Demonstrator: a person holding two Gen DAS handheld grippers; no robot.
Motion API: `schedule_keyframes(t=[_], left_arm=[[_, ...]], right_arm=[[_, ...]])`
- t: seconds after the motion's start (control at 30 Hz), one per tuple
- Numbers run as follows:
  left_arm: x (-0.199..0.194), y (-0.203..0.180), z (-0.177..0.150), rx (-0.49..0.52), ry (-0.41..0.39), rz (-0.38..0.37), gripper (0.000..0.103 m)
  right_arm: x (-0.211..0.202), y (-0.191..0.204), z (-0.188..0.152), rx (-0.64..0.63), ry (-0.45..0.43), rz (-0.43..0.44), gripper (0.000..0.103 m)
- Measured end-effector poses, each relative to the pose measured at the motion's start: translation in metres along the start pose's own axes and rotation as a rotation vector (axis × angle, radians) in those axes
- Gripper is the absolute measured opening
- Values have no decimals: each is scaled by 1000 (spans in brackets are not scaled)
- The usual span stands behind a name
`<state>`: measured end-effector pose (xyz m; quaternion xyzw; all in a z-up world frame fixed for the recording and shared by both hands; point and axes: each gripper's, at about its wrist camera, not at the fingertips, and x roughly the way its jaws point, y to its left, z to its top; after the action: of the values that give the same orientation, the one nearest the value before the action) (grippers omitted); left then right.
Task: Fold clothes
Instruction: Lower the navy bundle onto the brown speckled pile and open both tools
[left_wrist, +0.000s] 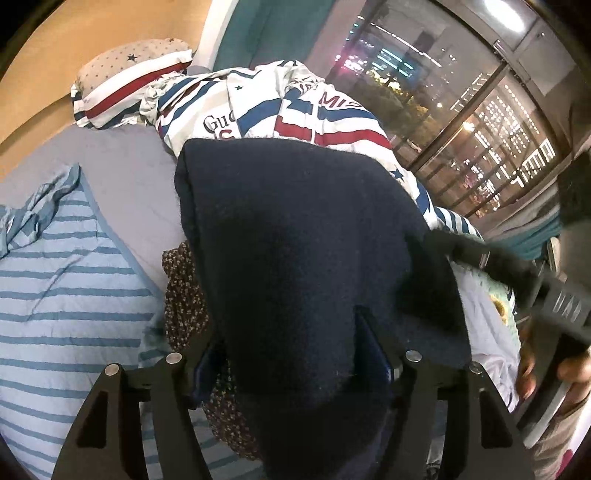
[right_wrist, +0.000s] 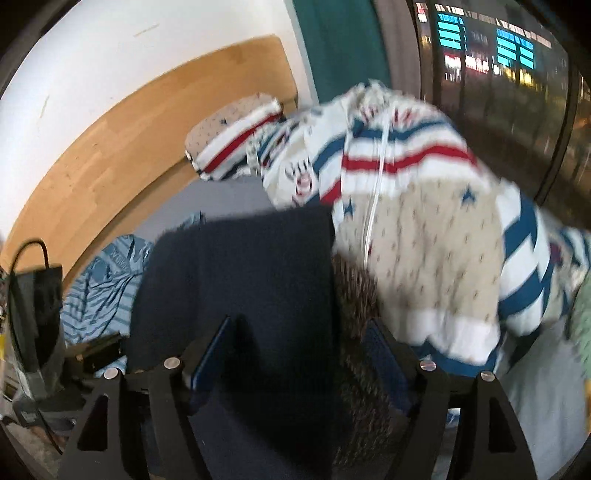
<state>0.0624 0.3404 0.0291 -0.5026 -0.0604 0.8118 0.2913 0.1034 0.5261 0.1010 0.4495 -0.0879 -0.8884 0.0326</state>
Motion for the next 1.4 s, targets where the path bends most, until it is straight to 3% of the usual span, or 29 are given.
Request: schedule_keyframes(t=[0.07, 0.17, 0.2, 0.43, 0.83, 1.17, 1.23, 1.3, 1.4], left_arm=[[0, -1, 0, 7, 2, 0, 69], [0, -3, -1, 14, 1, 1, 69], [0, -3, -2, 18, -1, 2, 69], [6, -2, -11, 21, 9, -2, 75], [16, -27, -17, 135, 16, 34, 81], [16, -28, -17, 148, 8, 43, 82], [12, -23, -11, 127, 20, 13, 81], [3, -9, 3, 42, 28, -63, 81], [-22, 25, 22, -129, -71, -171, 78]], right_arm=[[-5, 6, 9, -20, -51, -3, 76], [0, 18, 21, -69, -61, 47, 48], [6, 23, 23, -87, -47, 49, 47], [44, 29, 8, -123, 43, 15, 48], [40, 13, -12, -96, 46, 22, 49], [43, 10, -15, -99, 42, 39, 49], [44, 11, -14, -98, 41, 42, 49], [44, 11, -13, -94, 38, 48, 49], [46, 12, -11, -86, 36, 52, 49]])
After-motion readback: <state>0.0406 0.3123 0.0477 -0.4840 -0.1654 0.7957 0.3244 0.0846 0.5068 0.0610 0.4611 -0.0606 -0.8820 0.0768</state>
